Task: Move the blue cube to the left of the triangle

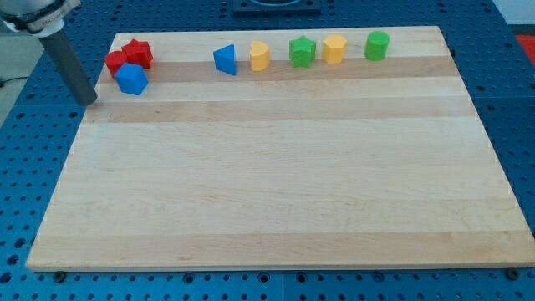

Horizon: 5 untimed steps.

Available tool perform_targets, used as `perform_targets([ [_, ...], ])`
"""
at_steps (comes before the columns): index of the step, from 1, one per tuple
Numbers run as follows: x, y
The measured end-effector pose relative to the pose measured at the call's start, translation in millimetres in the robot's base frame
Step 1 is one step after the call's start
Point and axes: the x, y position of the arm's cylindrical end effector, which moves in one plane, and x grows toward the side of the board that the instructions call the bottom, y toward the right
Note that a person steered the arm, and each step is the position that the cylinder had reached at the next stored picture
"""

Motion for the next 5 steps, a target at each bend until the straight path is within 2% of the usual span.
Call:
perform_targets([
  [2, -29.1, 20.3],
  [5, -12.5, 58.1],
])
